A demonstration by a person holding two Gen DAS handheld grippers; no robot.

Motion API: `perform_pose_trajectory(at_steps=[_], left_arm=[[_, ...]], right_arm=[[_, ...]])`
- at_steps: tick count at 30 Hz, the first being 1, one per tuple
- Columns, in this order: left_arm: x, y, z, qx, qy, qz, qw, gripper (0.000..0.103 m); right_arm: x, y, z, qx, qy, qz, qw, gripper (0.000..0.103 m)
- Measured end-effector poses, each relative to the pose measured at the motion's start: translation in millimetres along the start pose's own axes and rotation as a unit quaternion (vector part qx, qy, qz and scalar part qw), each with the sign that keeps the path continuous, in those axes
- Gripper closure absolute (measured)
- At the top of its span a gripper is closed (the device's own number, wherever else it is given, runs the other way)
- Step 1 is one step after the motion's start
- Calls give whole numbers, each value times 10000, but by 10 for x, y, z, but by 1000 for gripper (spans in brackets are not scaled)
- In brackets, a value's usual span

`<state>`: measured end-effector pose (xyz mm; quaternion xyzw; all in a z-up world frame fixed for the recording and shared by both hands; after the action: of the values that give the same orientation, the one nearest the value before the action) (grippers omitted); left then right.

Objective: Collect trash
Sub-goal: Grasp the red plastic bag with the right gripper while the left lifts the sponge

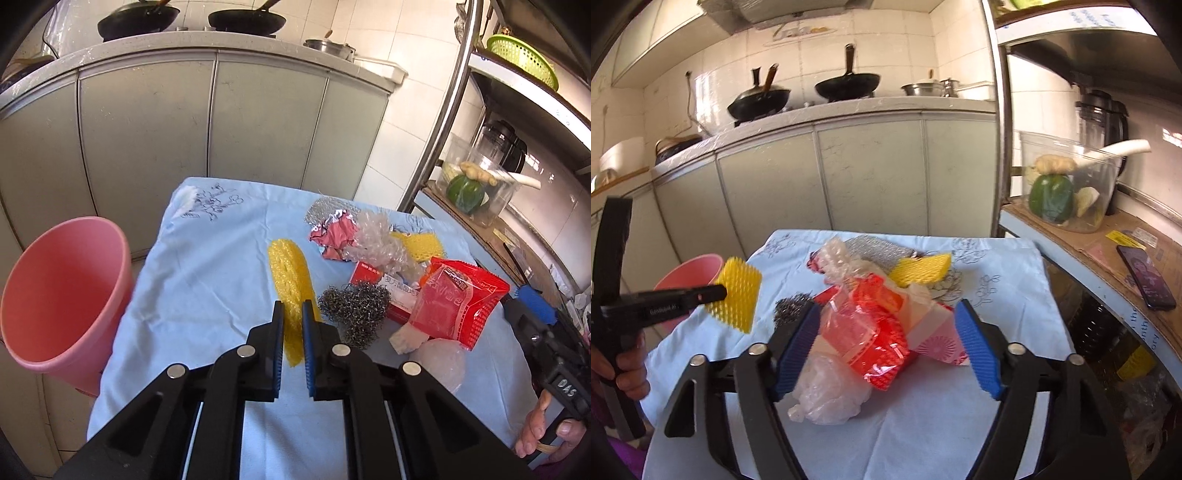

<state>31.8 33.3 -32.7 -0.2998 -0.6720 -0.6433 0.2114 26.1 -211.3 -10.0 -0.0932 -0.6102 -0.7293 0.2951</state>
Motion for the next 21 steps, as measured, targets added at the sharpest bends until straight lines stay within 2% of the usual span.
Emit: perform_pose_trajectory(at_steps=[2,6,9,10,13,14,16,21], left_arm=[[58,-4,39,31,-1,-42,10000,94],[127,-19,100,52,37,-110,9999,94],[143,-33,113,77,43,-125,9999,94],[148,-36,122,87,41,-128,9999,94],[170,-45,144,111,32,-155,9998,94],[183,-44,155,119,36,-170,9998,94],[205,-42,173,145,41,-196,9997,94],[295,1,227,194,29,-351,9992,94]], right_arm=[[-54,-21,52,106,20,79,9999,41],[-157,-16,62,174,-36,153,9997,46],[-234,6,15,51,-25,254,9997,61],[-258,13,1,13,-4,299,9996,70],[-285,14,-12,-79,76,380,9992,77],[-270,13,-6,-98,115,387,9991,87],[-225,24,13,-108,174,365,9991,92],[-46,164,104,-12,285,95,9995,94]])
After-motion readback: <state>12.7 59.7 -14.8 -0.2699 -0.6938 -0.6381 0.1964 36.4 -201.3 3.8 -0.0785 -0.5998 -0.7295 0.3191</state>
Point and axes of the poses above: each gripper's, at about its wrist camera, not at the fingertips, and x roughly against the way its jaws point, z to its left, y to its top, the point moved 4 cm from there along -x, roughly the way its jaws point, and after that the axes turned 9 degrees about -x, right-handed, at the moved point
